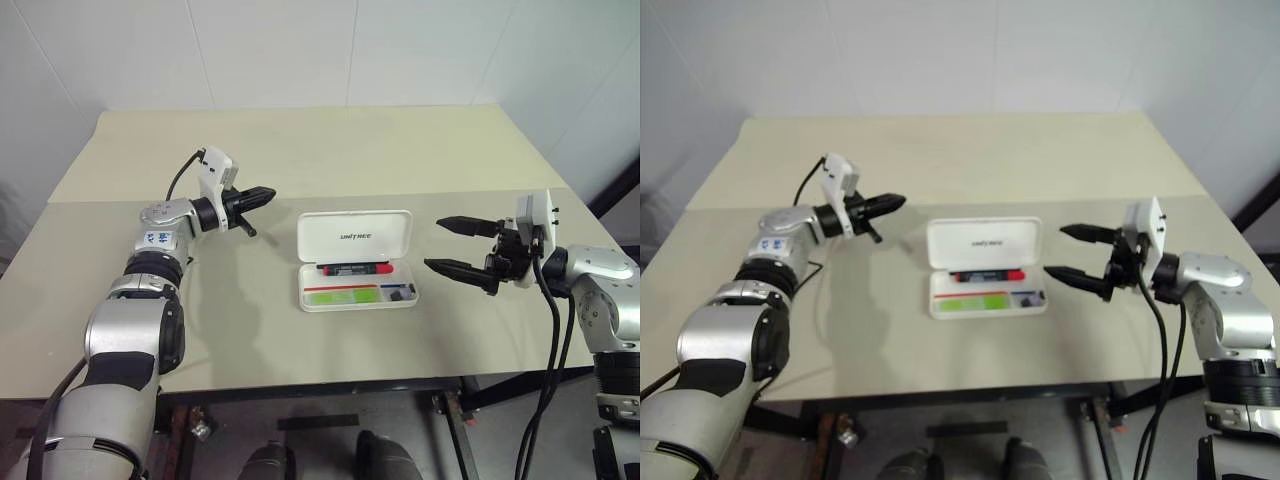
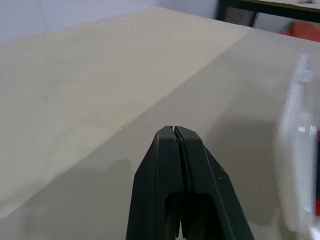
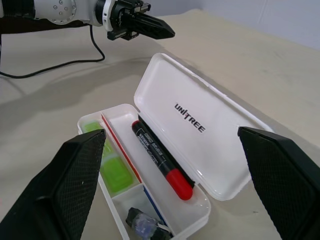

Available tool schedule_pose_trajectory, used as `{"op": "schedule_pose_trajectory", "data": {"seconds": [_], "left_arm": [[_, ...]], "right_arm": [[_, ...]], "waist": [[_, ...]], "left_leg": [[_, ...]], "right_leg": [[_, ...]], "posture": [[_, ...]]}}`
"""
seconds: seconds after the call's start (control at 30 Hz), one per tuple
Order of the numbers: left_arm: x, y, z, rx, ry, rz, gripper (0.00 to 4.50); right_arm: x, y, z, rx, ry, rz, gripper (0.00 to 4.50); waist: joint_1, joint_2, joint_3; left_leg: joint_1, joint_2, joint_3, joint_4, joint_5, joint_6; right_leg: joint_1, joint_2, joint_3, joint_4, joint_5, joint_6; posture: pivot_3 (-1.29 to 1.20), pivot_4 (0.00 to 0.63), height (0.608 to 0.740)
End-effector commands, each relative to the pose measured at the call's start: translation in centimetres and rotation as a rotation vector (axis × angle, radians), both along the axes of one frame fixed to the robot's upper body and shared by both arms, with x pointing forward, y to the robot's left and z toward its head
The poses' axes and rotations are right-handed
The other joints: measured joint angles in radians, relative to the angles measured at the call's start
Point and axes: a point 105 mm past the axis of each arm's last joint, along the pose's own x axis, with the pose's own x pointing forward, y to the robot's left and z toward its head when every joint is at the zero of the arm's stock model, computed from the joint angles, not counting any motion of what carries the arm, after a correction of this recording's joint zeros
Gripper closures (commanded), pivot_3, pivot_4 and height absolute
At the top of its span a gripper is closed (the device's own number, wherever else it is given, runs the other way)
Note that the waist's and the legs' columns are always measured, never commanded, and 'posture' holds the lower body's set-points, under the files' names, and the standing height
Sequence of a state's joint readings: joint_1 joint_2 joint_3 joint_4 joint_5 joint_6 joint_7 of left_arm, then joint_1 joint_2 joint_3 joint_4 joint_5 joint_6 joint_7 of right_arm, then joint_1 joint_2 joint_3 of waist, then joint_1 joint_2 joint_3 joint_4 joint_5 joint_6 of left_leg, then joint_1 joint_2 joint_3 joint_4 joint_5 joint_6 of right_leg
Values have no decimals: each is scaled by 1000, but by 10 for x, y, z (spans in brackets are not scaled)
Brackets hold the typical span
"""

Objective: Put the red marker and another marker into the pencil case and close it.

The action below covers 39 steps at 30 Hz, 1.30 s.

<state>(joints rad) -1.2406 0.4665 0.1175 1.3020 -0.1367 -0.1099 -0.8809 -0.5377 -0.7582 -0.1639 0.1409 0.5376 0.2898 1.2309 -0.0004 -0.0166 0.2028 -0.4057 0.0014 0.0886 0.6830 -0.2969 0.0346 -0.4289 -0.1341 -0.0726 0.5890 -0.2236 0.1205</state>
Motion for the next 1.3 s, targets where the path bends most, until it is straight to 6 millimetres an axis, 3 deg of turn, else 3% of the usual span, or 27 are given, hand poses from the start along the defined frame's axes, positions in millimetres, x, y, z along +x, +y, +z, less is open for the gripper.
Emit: {"op": "schedule_pose_trajectory", "data": {"seconds": [0.03, 0.37, 0.5, 0.67, 0.97, 1.3], "left_arm": [[4, -2, 14, -19, -21, 28, 4478], [-9, -44, -10, -34, 148, -202, 4478], [-14, -61, -14, -77, 199, -276, 4478], [-34, -81, -9, -65, 207, -498, 4478], [-63, -90, -23, 143, 200, -772, 4478], [-73, -100, -54, 349, 198, -846, 4478]], "right_arm": [[-3, -3, 16, 0, -69, -16, 0], [-7, -1, 15, -5, -50, 22, 0], [-4, 0, 19, -6, -55, 27, 0], [-6, -5, 17, -46, -16, 38, 0], [-8, -19, 20, -36, 42, 70, 0], [7, -37, 15, -76, 74, 84, 0]], "waist": [[0, 0, 0], [2, 0, 0], [1, 0, 0], [0, 0, 0], [-1, 0, 0], [-1, 0, 0]], "left_leg": [[0, 0, 0, 0, 0, 0], [0, -1, 2, 0, -1, 1], [0, -1, 2, 0, -1, 1], [0, -1, 2, 0, -1, 1], [-1, -1, 2, 0, -1, 1], [-1, 0, 3, 0, -1, 2]], "right_leg": [[0, 0, 0, 0, 0, 0], [0, 0, 0, -1, 0, 1], [0, 0, 0, -1, 0, 1], [0, 0, 0, -1, 0, 1], [-1, 0, 0, -2, 0, 1], [-1, -1, 0, -2, 0, 1]], "posture": [[0, 150, 740], [0, 150, 740], [0, 150, 740], [0, 150, 740], [0, 150, 740], [0, 150, 740]]}}
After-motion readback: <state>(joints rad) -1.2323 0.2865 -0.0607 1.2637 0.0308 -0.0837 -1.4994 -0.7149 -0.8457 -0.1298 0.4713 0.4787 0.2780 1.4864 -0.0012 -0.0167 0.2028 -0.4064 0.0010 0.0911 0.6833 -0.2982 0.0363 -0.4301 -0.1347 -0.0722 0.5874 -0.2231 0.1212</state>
